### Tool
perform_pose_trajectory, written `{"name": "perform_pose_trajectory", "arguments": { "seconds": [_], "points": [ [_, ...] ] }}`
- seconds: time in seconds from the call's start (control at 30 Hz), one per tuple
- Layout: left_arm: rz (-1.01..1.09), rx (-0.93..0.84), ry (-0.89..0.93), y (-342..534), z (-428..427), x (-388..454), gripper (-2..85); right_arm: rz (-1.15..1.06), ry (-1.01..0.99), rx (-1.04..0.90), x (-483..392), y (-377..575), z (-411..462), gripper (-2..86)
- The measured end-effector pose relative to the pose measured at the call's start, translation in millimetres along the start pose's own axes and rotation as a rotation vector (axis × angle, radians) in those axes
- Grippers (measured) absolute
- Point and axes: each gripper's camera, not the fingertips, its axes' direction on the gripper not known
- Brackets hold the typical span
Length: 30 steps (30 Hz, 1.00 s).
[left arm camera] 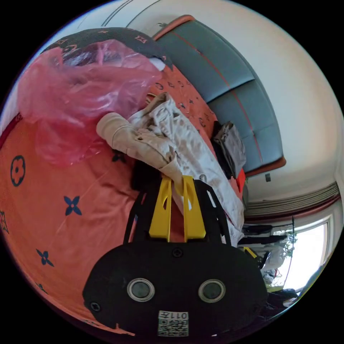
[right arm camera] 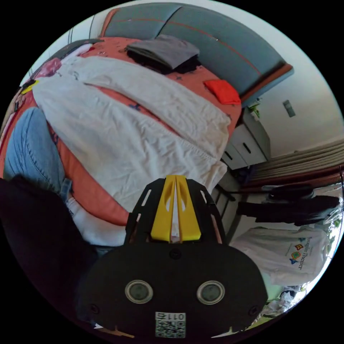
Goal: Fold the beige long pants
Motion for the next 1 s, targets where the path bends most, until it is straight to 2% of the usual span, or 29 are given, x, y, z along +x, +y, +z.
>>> {"name": "perform_pose_trajectory", "arguments": {
  "seconds": [0.07, 0.17, 0.27, 0.43, 0.6, 0.7, 0.9, 1.0],
  "points": [
    [0.037, -0.011, 0.037, -18, -4, 20, 7.0, -0.016, -0.118, 0.043, -3, -5, -13, 2.1],
    [0.054, -0.003, 0.117, -37, 1, 41, 8.4, -0.085, -0.258, 0.007, -35, -5, -6, 4.0],
    [0.009, -0.004, 0.154, -49, 8, 48, 6.9, -0.188, -0.175, -0.037, -79, 3, 11, 8.0],
    [0.013, -0.006, 0.042, -46, 7, 49, 3.2, -0.33, 0.018, -0.123, -120, 11, 34, 11.6],
    [0.026, -0.019, -0.052, -22, 4, 51, 1.8, -0.3, -0.064, -0.09, -108, 9, 40, 12.1],
    [0.046, -0.091, -0.176, -7, 10, 49, 1.7, -0.312, -0.105, -0.101, -99, 7, 36, 11.6],
    [0.047, -0.185, -0.253, 17, 45, 46, 2.4, -0.427, 0.01, -0.134, -93, 23, 42, 10.7],
    [0.142, -0.167, -0.243, 33, 52, 57, 3.9, -0.436, 0.018, -0.108, -84, 24, 42, 11.0]
  ]
}}
